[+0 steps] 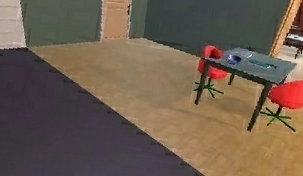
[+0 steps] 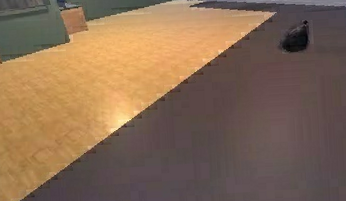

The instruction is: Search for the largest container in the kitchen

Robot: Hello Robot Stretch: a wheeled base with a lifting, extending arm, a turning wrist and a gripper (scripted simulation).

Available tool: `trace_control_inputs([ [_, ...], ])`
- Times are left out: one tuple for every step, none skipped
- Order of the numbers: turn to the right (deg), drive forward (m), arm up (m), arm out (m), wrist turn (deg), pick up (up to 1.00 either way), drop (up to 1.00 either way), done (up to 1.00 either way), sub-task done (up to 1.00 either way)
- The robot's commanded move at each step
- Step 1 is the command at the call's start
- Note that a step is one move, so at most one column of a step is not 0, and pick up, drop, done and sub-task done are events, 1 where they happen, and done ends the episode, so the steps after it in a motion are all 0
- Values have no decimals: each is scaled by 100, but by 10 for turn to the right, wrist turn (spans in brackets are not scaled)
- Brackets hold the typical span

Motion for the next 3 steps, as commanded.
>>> trace_control_inputs([
  [-30,0,0,0,0,0,0,0,0],
  [0,45,0,0,0,0,0,0,0],
  [-450,0,0,0,0,0,0,0,0],
])
